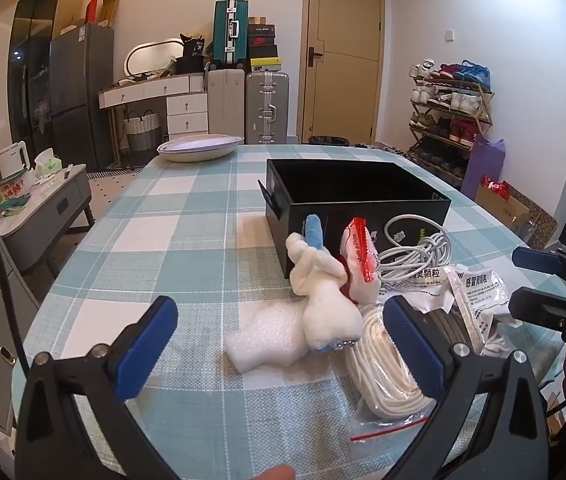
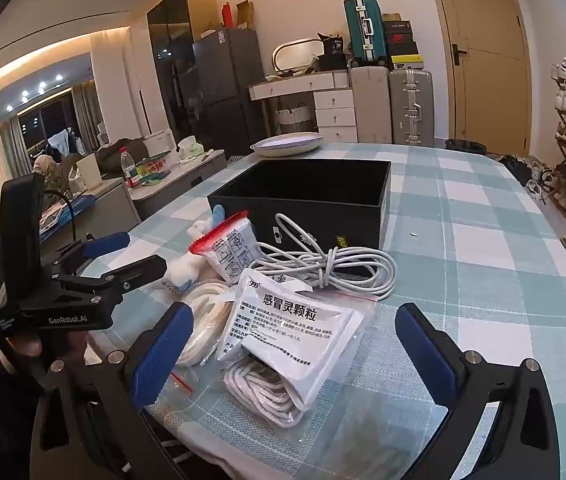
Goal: Organize soft objects
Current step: 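Approach the white plush toy with the left gripper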
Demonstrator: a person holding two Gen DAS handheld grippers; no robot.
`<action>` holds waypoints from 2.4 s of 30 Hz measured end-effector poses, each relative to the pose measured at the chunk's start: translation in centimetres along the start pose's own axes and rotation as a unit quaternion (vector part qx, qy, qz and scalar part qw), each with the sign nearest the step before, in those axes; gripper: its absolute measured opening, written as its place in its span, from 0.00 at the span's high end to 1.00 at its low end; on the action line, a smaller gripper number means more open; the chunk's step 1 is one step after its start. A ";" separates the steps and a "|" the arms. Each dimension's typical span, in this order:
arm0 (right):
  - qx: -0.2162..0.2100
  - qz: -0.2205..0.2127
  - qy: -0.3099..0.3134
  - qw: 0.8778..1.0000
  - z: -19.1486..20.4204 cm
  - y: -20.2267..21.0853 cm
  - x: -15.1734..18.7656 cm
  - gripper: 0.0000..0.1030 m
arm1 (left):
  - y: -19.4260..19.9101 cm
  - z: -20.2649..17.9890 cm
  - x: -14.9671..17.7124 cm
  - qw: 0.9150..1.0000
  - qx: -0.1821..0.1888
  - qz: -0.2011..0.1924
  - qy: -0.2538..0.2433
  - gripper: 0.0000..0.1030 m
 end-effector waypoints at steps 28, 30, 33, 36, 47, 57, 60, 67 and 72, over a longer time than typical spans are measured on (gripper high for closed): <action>0.017 0.009 0.015 1.000 1.0 -0.5 0.4 0.00 | 0.9 -0.6 0.1 1.000 0.000 -0.014 -0.019 0.00; 0.020 0.009 0.015 1.000 1.0 -0.4 0.4 0.00 | 0.8 -0.5 0.1 1.000 -0.002 -0.013 -0.018 0.00; 0.020 0.012 0.011 1.000 0.8 -0.5 0.4 0.00 | 0.6 -0.4 0.2 1.000 -0.002 -0.010 -0.016 0.00; 0.020 0.012 0.008 1.000 0.8 -0.5 0.3 0.00 | 0.5 -0.3 0.2 1.000 -0.002 -0.010 -0.016 0.00; 0.025 0.014 0.014 0.999 0.9 -0.4 0.2 0.00 | 0.4 -0.5 0.0 1.000 0.007 -0.013 -0.025 0.00; 0.035 0.006 0.022 0.999 0.7 0.4 -0.4 0.00 | 0.7 -0.3 -0.2 1.000 0.012 -0.014 -0.016 0.00; 0.027 -0.027 -0.002 0.999 -0.2 2.1 -1.4 0.00 | 0.8 -0.3 -0.5 1.000 0.011 -0.016 -0.015 0.00; 0.029 -0.037 0.005 0.999 -1.0 4.7 -3.6 0.00 | 0.8 -0.5 -1.0 1.000 0.017 -0.009 -0.018 0.00; 0.022 0.002 0.004 1.000 -0.9 2.8 -2.4 0.00 | 0.4 -0.8 -1.4 0.999 0.013 -0.007 -0.031 0.00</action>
Point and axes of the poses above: each gripper's, at about its wrist camera, not at the fingertips, and y roughly against the way its jaws point, z to its left, x to its underside, the point moved 5 cm from there along -y, roughly the way its jaws point, and after that the axes turned 6 degrees about z, right-handed, at the moved point
